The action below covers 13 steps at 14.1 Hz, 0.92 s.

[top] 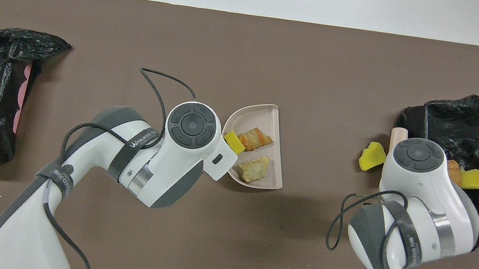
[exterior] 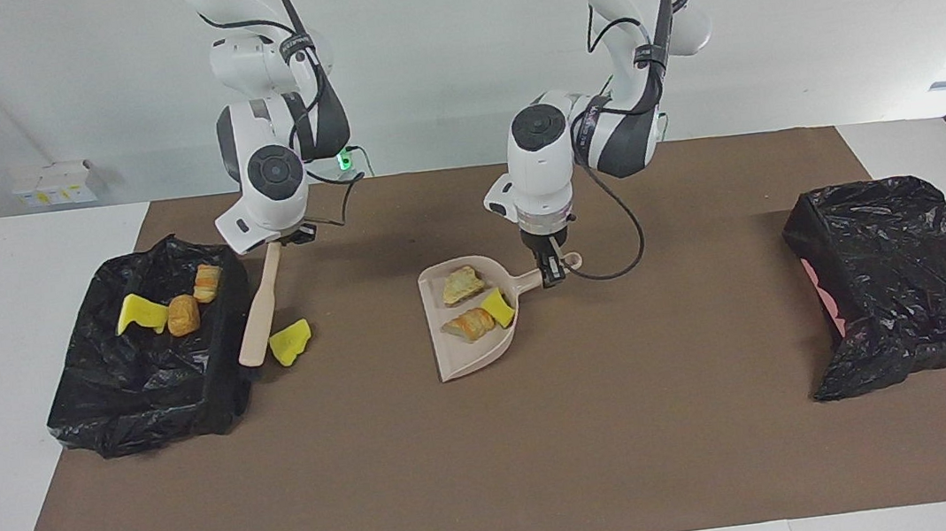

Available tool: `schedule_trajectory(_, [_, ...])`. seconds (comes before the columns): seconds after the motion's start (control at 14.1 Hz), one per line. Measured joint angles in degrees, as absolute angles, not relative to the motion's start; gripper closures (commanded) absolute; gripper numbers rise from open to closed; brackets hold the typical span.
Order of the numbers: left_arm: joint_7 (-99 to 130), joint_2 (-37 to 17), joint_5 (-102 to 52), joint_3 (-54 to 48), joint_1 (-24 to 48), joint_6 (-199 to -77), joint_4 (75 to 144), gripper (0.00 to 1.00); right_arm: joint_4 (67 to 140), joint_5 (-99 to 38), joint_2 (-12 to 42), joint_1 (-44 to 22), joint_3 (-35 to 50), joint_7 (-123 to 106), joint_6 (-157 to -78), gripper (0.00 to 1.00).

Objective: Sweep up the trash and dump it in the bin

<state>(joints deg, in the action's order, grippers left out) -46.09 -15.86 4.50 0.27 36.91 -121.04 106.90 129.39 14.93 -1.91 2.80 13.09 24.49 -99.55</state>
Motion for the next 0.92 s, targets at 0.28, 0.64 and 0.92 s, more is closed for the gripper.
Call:
schedule_trajectory(0.28, [-45.1, -15.9, 4.5, 0.3, 37.0, -120.6, 106.9, 1.0, 130.0, 14.7, -1.9, 2.7, 13.6, 19.6, -100.1, 1.0])
schedule_trajectory(0.64, [-44.5, -15.8, 4.5, 0.3, 37.0, -119.5, 106.9, 1.0, 129.9, 3.7, -1.9, 0.4, 14.1, 11.5, -102.7, 1.0])
schedule_trajectory(0.92, [-44.4, -15.8, 4.5, 0.3, 37.1, -119.4, 106.9, 1.0, 128.4, -4.9, -1.0, -4.0, 14.3, 11.5, -106.4, 1.0])
